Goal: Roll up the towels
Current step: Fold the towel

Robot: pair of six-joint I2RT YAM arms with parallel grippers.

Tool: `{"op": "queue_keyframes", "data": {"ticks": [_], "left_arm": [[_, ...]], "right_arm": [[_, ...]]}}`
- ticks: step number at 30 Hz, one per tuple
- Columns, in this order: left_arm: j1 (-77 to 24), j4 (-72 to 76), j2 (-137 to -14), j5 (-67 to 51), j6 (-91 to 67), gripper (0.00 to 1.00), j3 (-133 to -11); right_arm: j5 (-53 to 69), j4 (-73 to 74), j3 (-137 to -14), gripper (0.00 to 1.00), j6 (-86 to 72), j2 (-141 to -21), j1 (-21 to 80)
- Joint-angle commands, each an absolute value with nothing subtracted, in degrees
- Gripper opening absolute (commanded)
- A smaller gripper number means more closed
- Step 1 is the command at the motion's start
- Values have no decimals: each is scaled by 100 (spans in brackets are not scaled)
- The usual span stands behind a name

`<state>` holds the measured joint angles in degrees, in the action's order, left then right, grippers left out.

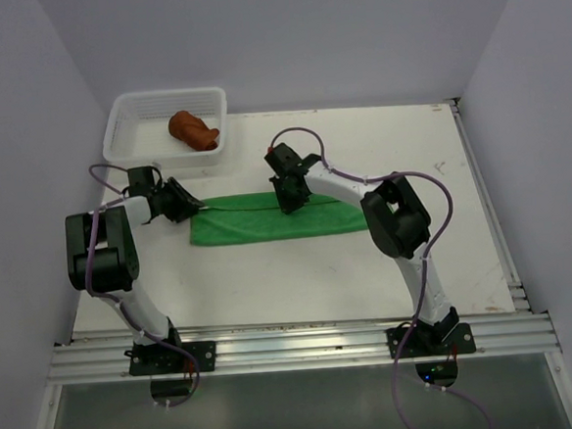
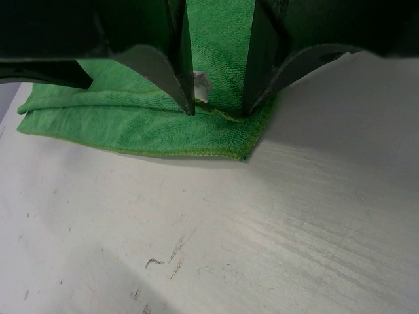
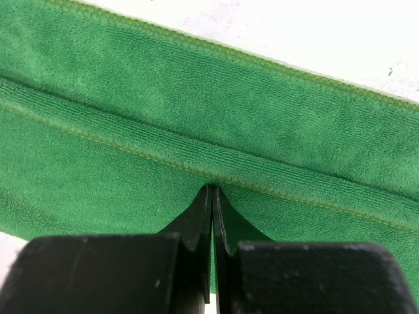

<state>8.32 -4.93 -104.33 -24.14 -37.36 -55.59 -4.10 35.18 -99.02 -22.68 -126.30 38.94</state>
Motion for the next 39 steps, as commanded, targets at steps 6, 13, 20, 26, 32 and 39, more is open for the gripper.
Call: {"op": "queue_keyframes", "data": {"ticks": [6,13,20,26,32,39], "left_arm": [[940,-1125,-10468,-2021,-3384,41,-5291],[940,-1116,-10459,-2039,-3366,41,-5256],[940,-1099,-10441,-2057,-3358,41,-5238],[940,-1178,-10327,-2022,-3314,54,-5308],[940,-1388,-10029,-1793,-3217,68,-5458],[940,-1187,-9528,-2170,-3041,83,-5616]], "right_arm": [[-834,3445,-10370,5,-2364,-12770,3893],[-1063,3612,-10784,10,-2382,-12972,3850],[-1028,3718,-11144,17,-2443,-13253,3683],[-967,3797,-11364,19,-2391,-13289,3551],[-862,4025,-11698,23,-2241,-13219,3446],[-695,4254,-11690,30,-2056,-12570,3252]]}}
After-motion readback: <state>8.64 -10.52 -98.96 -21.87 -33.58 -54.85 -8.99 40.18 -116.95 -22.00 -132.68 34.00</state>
